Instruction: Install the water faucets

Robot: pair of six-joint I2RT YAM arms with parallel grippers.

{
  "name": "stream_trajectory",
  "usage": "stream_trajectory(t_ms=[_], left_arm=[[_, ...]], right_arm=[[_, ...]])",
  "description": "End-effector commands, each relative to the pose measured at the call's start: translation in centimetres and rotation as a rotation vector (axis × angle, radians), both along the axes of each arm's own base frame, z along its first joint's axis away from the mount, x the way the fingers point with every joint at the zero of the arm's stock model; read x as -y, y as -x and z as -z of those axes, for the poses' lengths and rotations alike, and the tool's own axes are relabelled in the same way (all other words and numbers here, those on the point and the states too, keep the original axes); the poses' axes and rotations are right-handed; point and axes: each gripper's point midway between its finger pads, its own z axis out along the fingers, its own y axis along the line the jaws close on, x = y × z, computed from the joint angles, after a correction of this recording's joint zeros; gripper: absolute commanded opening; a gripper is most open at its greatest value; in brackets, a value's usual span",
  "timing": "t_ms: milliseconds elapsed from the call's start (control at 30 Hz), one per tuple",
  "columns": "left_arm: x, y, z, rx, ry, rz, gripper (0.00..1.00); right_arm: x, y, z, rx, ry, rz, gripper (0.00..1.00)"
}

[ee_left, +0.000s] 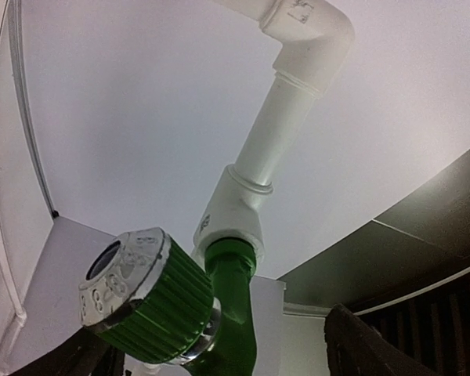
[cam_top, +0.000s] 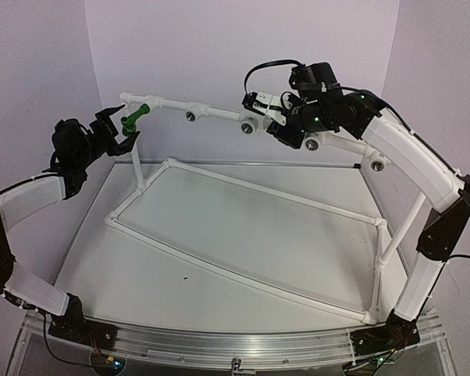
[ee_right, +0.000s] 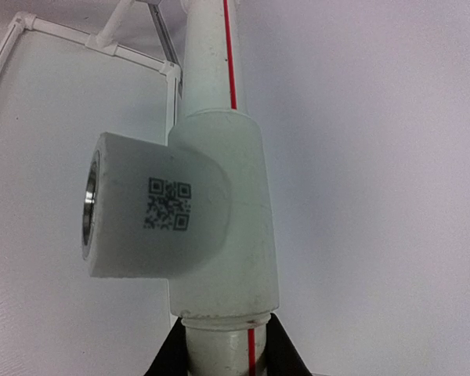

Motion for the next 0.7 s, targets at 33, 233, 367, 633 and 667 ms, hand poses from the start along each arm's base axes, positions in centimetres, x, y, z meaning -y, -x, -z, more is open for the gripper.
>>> stream_trajectory(t_ms=[33, 233, 367, 633, 667], left_arm=[[-0.1, 0.5, -4.6, 0.126, 0.008, -0.015, 0.62], [-1.4, 1.2, -4.6, 0.155, -0.254, -0.128, 0.42], [-1.8, 1.7, -4.7, 0.218, -0.433, -0.172, 0.37], [-1.3, 1.4, -4.2, 0.348, -0.872, -0.152, 0.32], [-1.2, 1.3, -4.2, 0.368, -0.914, -0.142, 0.32]], right_arm=[[0.4, -0.5, 0.3, -0.067, -0.118, 0.121, 0.00], [0.6, -0.4, 0.5, -0.068, -0.109, 0.123, 0.00], [0.6, -0.3, 0.5, -0.070, -0.109, 0.121, 0.00], [0.8, -0.1, 0.5, -0.070, -0.105, 0.121, 0.00], [0.8, -0.1, 0.5, -0.070, -0.105, 0.121, 0.00]])
